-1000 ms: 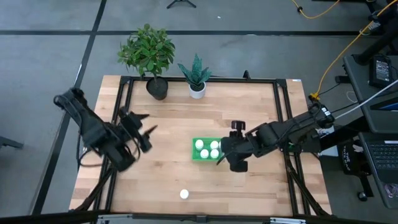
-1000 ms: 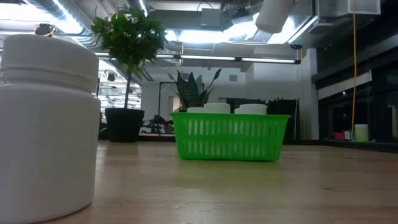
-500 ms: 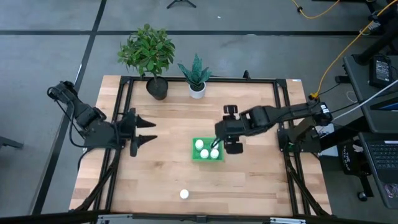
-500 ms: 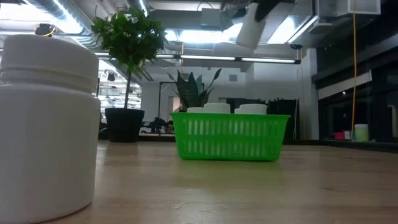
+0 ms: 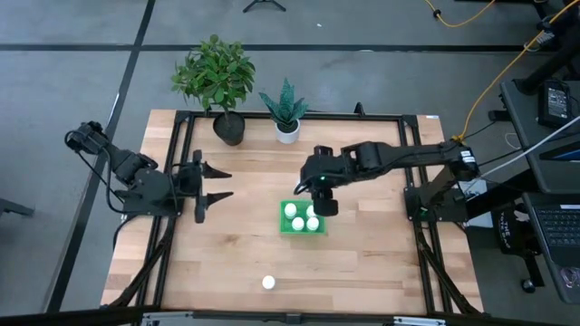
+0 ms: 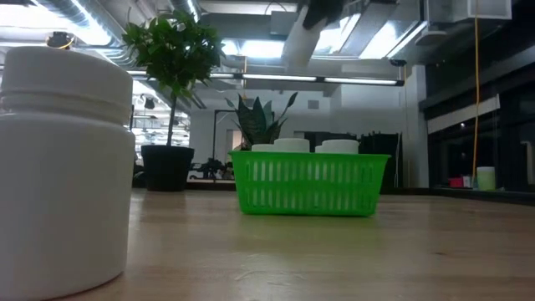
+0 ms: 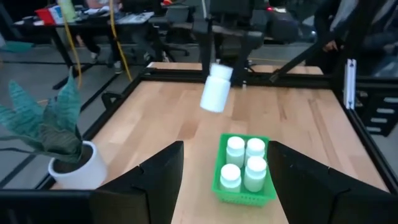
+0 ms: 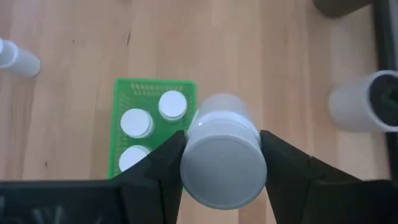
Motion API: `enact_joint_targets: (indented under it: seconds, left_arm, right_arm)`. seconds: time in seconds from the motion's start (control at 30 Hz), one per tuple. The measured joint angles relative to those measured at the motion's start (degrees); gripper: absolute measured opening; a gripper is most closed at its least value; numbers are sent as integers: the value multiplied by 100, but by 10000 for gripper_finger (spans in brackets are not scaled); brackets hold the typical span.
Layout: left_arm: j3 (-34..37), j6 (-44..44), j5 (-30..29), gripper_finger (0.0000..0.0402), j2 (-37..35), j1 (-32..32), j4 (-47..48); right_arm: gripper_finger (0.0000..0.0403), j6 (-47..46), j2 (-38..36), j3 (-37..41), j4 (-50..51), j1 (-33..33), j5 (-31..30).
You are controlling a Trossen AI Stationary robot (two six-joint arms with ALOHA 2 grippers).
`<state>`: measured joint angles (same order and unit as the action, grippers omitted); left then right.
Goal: Pick and place pill bottles into a basket
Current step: Put the white pill bottle into the green basket
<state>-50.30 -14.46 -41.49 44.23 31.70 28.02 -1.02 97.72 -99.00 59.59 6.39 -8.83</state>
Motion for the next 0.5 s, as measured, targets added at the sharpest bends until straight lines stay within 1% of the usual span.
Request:
enact_joint_targets:
  seconds: [0.1,0.3,0.5]
  left_arm:
    - [0,123,122,223,0,0,1]
    - [0,175,134,223,0,0,3]
    - [0,177,406,223,0,0,20]
  right_arm:
    - [172,-29,209,0,-6,4,115]
    - [172,-90,677,2,-28,2,170]
    - [172,-150,999,2,-31,2,321]
